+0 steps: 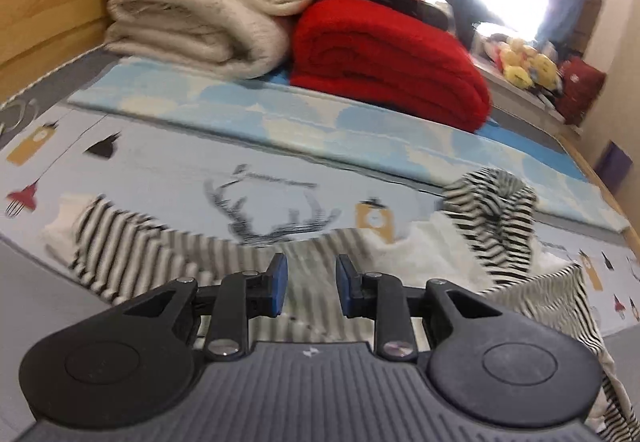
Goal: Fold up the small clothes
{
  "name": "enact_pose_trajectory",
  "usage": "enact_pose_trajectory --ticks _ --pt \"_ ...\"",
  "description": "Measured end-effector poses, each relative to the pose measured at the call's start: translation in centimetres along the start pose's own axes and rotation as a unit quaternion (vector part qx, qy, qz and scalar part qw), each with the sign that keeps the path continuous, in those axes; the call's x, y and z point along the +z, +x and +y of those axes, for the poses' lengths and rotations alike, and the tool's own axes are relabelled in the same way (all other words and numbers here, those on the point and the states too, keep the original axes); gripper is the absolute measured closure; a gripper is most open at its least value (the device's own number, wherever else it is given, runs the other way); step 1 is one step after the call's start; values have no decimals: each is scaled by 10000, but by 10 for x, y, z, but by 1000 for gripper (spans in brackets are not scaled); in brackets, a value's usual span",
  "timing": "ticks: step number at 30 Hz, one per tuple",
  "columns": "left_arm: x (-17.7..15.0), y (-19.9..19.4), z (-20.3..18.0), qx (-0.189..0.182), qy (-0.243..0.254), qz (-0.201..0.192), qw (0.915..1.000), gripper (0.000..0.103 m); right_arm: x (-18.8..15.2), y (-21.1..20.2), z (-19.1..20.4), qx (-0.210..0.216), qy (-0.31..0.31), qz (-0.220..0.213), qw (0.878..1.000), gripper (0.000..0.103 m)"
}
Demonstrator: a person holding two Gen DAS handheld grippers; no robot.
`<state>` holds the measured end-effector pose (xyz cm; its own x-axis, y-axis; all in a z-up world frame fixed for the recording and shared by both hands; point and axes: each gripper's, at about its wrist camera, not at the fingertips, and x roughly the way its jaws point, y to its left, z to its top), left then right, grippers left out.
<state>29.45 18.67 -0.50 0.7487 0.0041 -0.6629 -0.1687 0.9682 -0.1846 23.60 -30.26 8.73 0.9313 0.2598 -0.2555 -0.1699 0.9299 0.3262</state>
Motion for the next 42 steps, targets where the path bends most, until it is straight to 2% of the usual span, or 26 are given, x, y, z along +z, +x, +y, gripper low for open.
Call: enact_pose_trajectory --ticks 2,3,5,8,10,14,16,17,19,21,23,30,31,32,34,36,38,39,41,42 --pt "-1 3 28 128 -258 -79 9996 86 -13 -9 9 28 -2 -430 9991 39" --pt "-2 6 46 214 -420 -105 9988 98 -20 -7 11 -35 -102 -532 9985 39" --pt "-6 9 71 391 -611 -117 9973 100 -29 8 15 -257 -199 -423 9986 39" --pt "-6 11 112 633 -954 -194 9932 100 -29 31 16 -89 81 -267 9996 40" --pt "-7 15 140 655 -1478 -237 9866 100 -30 45 18 214 67 -137 9997 42" --pt "-10 32 184 638 -2294 -254 9709 95 -34 66 34 435 -372 -81 9983 45" --pt "-14 45 204 609 -2699 -203 9607 91 -36 73 40 377 -483 -28 9981 47" --pt "-16 50 210 626 -2839 -179 9566 88 -37 77 41 361 -519 25 9980 47" --pt "-21 59 225 668 -3147 -166 9467 72 -38 85 43 345 -531 84 9980 47" --pt "-26 67 234 743 -3220 -107 9438 66 -40 91 43 329 -502 157 9981 47" --pt "-29 74 237 825 -3160 -74 9452 61 -41 96 42 364 -489 228 9979 47" --pt "-24 85 238 857 -3201 -223 9432 62 -41 106 43 350 -612 317 9970 47" --pt "-23 85 235 884 -3155 -238 9445 76 -41 107 42 341 -607 340 9970 47" --pt "-22 85 232 918 -3093 -243 9462 94 -41 108 42 330 -601 371 9970 47" --pt "-15 78 222 963 -2988 -401 9486 94 -40 107 42 293 -625 421 9967 47" --pt "1 64 201 913 -2780 -674 9539 94 -39 106 42 186 -688 430 9965 47" --pt "25 45 166 765 -2334 -921 9650 94 -36 104 38 26 -732 481 9962 47" --pt "37 33 138 657 -1973 -1031 9727 94 -35 104 35 -56 -719 524 9960 47" --pt "51 17 87 385 -1416 -1120 9828 94 -33 104 26 -253 -606 665 9956 47" --pt "55 8 51 113 -1136 -1137 9869 94 -33 104 21 -341 -530 758 9951 47"
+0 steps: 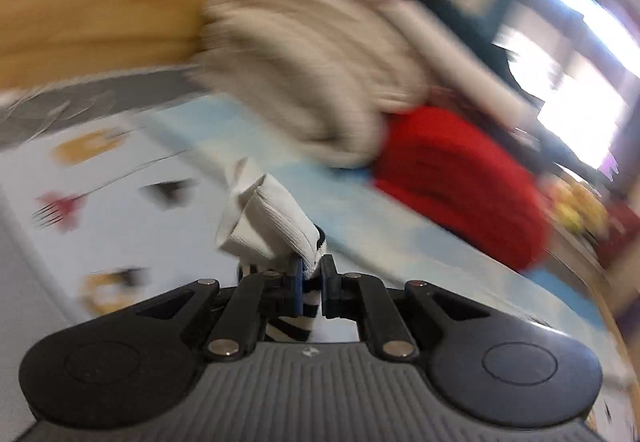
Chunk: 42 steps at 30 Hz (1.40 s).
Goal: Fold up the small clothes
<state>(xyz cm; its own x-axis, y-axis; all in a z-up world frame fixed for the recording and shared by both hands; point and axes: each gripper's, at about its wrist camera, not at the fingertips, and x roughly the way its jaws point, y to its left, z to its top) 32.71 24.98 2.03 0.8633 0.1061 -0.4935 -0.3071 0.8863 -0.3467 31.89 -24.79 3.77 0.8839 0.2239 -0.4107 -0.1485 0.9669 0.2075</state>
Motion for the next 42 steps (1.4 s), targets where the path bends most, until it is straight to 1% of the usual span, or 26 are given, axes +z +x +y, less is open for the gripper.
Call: enact_pose_trajectory --ticks 2,5,6,7,10,11,12,13,15,17,18,20,21,23,25,26,27,28,29,30,31,33,36,37,39,42 --pt "-12 -12 -58 -494 275 117 9983 94 -1 -2 -9 -55 130 115 9998 49" --pt "-57 -29 -158 -1344 845 419 9864 94 -3 -10 -21 -73 175 104 9998 67" --pt "-80 -35 -196 -1647 1043 582 9791 94 -4 -15 -25 -93 193 65 9997 73" --pt "-99 -38 -223 -1883 1136 737 9727 94 -3 -19 -31 -101 245 35 9996 75" --pt "-164 -35 -299 -2540 1346 1367 9480 90 0 -30 -50 -110 531 -8 9985 76" --pt "-181 -30 -316 -2628 1454 1626 9399 86 1 -32 -56 -106 593 -11 9982 76" --pt "-199 -20 -331 -2645 1503 2040 9305 79 2 -33 -60 -103 642 -8 9979 76" --pt "-207 -14 -334 -2567 1409 2287 9284 79 3 -33 -66 -87 687 6 9976 75" --pt "-204 -11 -327 -2423 1230 2370 9327 79 1 -31 -76 -55 757 75 9971 74" --pt "-183 -12 -312 -2145 1331 2225 9417 78 -2 -26 -84 -41 837 263 9961 71" --pt "-168 -10 -302 -1829 1459 2157 9480 78 -5 -22 -87 -22 874 392 9954 69" --pt "-148 0 -282 -1214 1600 2173 9552 78 -13 -10 -91 61 944 711 9930 67" --pt "-140 5 -270 -946 1667 2225 9559 78 -17 -5 -91 71 950 845 9919 67" --pt "-133 20 -247 -702 1894 2230 9537 76 -26 9 -87 -25 872 1172 9893 63" --pt "-140 35 -219 -402 2099 1983 9566 74 -39 25 -81 -230 794 1538 9846 62" --pt "-145 46 -202 -184 2039 1945 9593 74 -48 34 -80 -334 809 1755 9806 62" --pt "-145 61 -186 24 1879 2053 9605 74 -55 42 -78 -387 838 1917 9771 62" --pt "-143 75 -171 195 1515 2150 9646 74 -63 51 -77 -438 889 2101 9726 62" --pt "-142 78 -162 155 1294 2122 9685 74 -71 58 -76 -492 929 2237 9690 62" --pt "-139 84 -156 58 1188 2068 9711 71 -76 63 -75 -568 950 2326 9662 62" --pt "-138 90 -154 20 1246 2033 9711 66 -82 68 -74 -643 944 2401 9640 62" --pt "-135 101 -151 17 1363 2105 9680 59 -92 79 -70 -789 869 2510 9608 62" --pt "-132 105 -149 -182 1324 2302 9639 59 -101 89 -68 -928 924 2561 9577 63" --pt "-133 104 -151 -154 1375 2271 9640 59 -102 89 -65 -941 1013 2570 9565 69" --pt "-137 112 -152 -31 1532 2242 9624 59 -97 87 -57 -762 1039 2461 9606 103" --pt "-144 124 -140 166 1433 2323 9619 60 -86 80 -38 -703 804 2109 9717 103"
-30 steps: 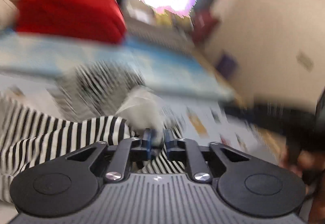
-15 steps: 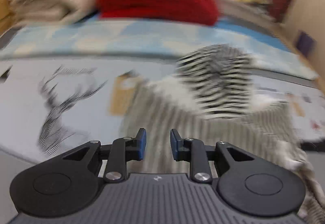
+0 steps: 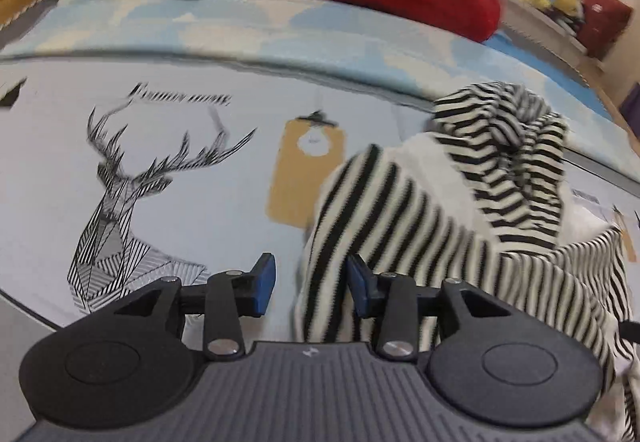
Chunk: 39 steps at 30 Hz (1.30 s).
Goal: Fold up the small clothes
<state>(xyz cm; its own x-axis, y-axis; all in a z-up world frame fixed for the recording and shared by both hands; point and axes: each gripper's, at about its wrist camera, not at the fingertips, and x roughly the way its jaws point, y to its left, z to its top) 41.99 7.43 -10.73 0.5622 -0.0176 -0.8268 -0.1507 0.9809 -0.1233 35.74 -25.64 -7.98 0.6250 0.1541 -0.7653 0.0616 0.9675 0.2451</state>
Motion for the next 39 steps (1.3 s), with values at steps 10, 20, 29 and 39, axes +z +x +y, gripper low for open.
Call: enact_pose_trajectory --ticks 10,20,29,39 --pt "5 -22 39 -276 -164 -487 9983 103 17 -36 40 438 -676 -954 9922 103" --pt "-1 -54 40 -830 -543 466 9940 46 16 2 -5 -212 -62 -74 9997 57" --pt "-44 -23 12 -205 667 874 9937 94 5 31 -9 -430 -120 222 9988 89" --pt "-38 -37 62 130 -139 756 9970 101 19 -13 40 261 -605 -707 9953 103"
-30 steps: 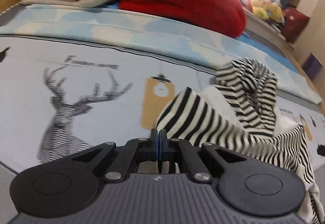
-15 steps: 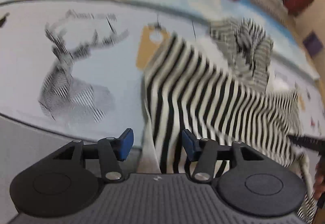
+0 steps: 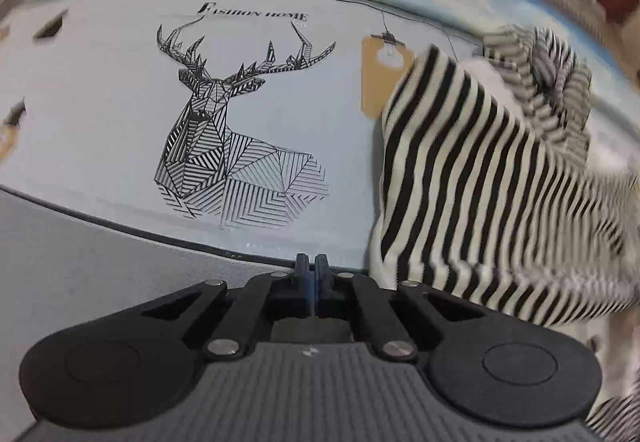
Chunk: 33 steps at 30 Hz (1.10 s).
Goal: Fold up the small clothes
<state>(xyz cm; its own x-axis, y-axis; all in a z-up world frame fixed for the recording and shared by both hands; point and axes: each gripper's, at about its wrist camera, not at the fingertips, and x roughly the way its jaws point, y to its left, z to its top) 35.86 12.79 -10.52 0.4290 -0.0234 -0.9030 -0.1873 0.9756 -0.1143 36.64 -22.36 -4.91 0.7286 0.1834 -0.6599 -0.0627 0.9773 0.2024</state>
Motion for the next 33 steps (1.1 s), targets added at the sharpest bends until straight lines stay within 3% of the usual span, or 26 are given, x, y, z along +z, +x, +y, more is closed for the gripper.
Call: enact_pose_trajectory --ticks 3,5,7,9,11,12,14,18,22,25,29,33 --pt "11 -21 -14 -411 145 -736 9963 101 -11 23 -23 -708 411 692 9942 103" --pt "19 -26 -31 -806 384 -1111 9898 100 -13 21 -31 -803 521 621 9935 99" --pt "22 -20 -48 -985 610 -1269 9851 97 -12 9 -28 -580 392 284 9971 99" --pt "25 1 -57 -888 569 -1015 9892 97 -14 4 -24 -286 159 158 9993 90" --pt "21 27 -62 -458 450 -443 9970 97 -21 16 -27 -108 151 663 9976 74" --pt "19 34 -61 -319 371 -269 9984 97 -26 24 -32 -78 190 969 9951 71" --pt "21 22 -69 -416 410 -456 9972 96 -31 33 -38 -115 265 1285 9913 71" --pt "35 -25 -92 -743 614 -1303 9868 86 -12 5 -41 37 262 621 9977 70" --pt "72 -37 -123 -1112 383 -1594 9802 72 10 -24 -46 322 464 141 9983 68" --pt "113 -15 -156 -1168 434 -1467 9813 70 23 -36 -53 378 771 -59 9963 66" --pt "165 30 -194 -941 296 -1256 9872 61 31 -41 -62 487 1016 -87 9936 66" --pt "198 85 -224 -802 177 -1010 9915 57 36 -45 -71 523 1128 -133 9921 66"
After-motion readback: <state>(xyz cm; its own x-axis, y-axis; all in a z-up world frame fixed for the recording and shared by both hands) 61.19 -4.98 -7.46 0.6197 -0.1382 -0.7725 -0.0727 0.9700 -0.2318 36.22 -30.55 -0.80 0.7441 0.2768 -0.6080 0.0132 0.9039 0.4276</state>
